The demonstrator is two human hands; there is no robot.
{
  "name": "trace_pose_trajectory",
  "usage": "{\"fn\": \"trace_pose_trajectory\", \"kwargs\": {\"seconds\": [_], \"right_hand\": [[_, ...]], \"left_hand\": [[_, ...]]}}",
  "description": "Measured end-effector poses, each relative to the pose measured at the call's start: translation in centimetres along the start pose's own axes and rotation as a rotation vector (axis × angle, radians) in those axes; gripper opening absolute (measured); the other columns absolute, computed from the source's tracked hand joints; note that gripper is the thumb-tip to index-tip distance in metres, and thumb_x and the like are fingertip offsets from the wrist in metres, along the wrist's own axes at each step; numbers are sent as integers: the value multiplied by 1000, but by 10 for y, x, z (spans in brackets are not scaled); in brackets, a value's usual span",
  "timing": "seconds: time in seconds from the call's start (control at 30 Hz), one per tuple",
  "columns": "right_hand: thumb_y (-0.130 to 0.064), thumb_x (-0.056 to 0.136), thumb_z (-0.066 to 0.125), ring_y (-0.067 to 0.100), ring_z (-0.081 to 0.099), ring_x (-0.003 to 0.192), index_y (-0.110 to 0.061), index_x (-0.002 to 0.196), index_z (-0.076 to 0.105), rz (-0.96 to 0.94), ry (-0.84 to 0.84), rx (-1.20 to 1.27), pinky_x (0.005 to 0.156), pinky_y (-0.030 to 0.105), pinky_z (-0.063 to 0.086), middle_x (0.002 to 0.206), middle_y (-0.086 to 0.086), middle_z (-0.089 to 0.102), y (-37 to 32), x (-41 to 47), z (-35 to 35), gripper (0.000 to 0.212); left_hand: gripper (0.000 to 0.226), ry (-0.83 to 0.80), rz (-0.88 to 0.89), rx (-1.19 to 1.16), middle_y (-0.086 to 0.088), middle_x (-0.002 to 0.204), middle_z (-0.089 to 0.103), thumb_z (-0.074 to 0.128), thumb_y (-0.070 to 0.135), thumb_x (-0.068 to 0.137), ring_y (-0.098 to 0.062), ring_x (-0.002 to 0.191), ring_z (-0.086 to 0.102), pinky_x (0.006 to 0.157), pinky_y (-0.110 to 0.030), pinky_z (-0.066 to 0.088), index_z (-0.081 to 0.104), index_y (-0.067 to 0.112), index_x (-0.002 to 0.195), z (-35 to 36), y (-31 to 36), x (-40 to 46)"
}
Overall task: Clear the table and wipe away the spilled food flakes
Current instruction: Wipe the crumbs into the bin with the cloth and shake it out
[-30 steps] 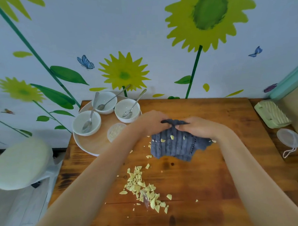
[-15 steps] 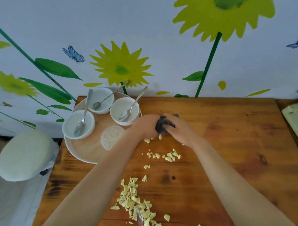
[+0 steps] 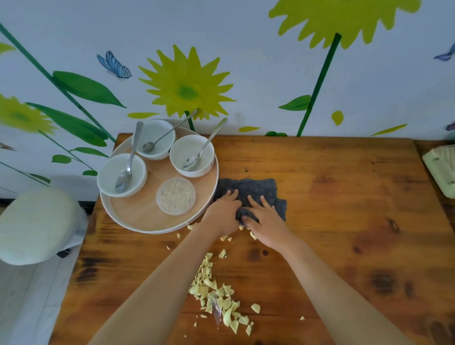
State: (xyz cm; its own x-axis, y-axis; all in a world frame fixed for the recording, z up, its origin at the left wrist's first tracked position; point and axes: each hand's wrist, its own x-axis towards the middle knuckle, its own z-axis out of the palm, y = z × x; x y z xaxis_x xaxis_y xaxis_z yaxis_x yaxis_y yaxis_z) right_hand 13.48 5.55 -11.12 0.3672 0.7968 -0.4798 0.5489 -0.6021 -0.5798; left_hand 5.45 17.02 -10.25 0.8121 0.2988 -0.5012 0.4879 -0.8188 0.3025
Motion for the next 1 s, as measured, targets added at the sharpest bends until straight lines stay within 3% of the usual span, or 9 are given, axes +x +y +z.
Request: {"fn": "trace_pose_trajectory", "kwargs": {"seconds": [0.2,0.33,0.5,0.87,1.0], "right_hand": [[-40,99,32,23,-9,146,-35,139,38,19,-4,-52,117,47,-3,158,-5,3,-15,-31,42,41],[-40,99,32,22,-9,146,-36,140,38,3,-16,-82,117,46,-3,158,-4,3,-24,-50,61,42],[-41,98,32,21,-7,146,-35,138,41,-18,-47,-86,117,45,-3,158,-5,7,-35,-72,80,41],[-41,98,31,18,-1,146,-37,136,43,-34,-115,-106,117,45,8,157,-8,15,-60,-109,109,40],[-39,98,33,17,7,146,-33,137,42,-15,-140,-65,115,46,14,155,-8,22,-65,-113,107,41]], "left_hand": [[35,-5,-7,2,-5,158,8,47,23,92,-17,147,1,117,-41,20,50,5,122,23,-9,-38],[35,5,-45,24,0,159,8,46,27,92,-13,147,2,115,-49,8,51,9,122,37,-11,-69],[38,36,-75,71,-1,158,14,46,29,90,-12,146,7,116,-42,1,52,12,124,52,-15,-101],[43,-18,-152,-19,5,158,14,45,25,89,-8,146,8,119,-42,-6,46,16,131,74,-21,-155],[49,2,-172,-66,4,153,29,44,24,88,-10,144,18,118,-40,-5,41,16,137,73,-22,-162]]}}
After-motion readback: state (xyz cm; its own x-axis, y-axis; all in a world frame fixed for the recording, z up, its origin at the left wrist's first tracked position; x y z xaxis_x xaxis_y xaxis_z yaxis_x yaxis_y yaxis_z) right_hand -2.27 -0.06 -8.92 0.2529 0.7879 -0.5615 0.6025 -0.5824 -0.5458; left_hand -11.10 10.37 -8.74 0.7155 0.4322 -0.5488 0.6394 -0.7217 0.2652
